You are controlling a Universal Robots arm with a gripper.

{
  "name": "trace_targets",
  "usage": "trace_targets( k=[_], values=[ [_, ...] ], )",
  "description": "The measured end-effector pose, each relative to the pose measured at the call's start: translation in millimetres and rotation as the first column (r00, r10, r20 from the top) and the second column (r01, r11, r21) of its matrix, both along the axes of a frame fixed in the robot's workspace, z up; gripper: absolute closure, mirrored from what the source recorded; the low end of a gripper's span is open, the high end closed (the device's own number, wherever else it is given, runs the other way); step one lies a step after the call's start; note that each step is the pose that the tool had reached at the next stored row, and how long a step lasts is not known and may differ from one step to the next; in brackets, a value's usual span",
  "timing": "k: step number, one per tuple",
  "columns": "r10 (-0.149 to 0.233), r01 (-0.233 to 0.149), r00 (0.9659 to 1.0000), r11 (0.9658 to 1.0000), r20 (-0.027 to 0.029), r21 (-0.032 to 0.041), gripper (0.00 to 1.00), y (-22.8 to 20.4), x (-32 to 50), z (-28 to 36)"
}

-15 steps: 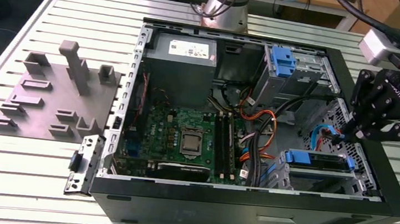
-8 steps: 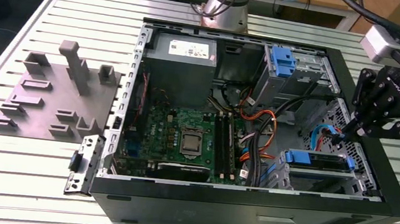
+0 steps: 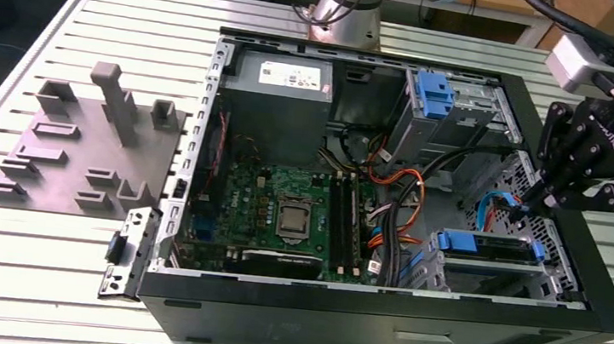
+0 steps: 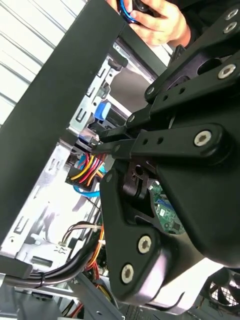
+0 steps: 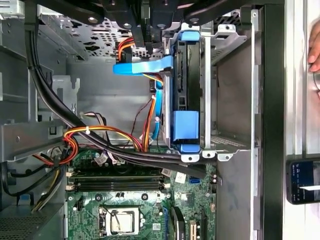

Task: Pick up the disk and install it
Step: 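Insert the first disk wire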

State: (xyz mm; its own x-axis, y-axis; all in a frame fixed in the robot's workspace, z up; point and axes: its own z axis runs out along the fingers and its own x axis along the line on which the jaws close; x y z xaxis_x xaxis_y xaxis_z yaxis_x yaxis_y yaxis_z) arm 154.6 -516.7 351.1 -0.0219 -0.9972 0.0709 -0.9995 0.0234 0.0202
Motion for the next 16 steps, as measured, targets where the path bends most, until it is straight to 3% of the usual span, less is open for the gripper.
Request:
trace_targets(
  k=[3,7,10,16],
  values=[
    [0.001,-0.001,0.9999,1.0,0.0115,-0.0001,0.83,-3.3,-3.0,-0.2],
    [0.001,-0.001,0.9998,1.0,0.022,0.0,0.83,-11.8,-4.3,-2.1],
    [0.002,-0.002,0.9995,1.0,0.0324,0.0,0.83,-14.1,-7.1,-2.3],
    [0.004,-0.004,0.9976,1.0,0.0691,-0.0002,0.83,-15.2,-13.8,-2.3]
  ],
)
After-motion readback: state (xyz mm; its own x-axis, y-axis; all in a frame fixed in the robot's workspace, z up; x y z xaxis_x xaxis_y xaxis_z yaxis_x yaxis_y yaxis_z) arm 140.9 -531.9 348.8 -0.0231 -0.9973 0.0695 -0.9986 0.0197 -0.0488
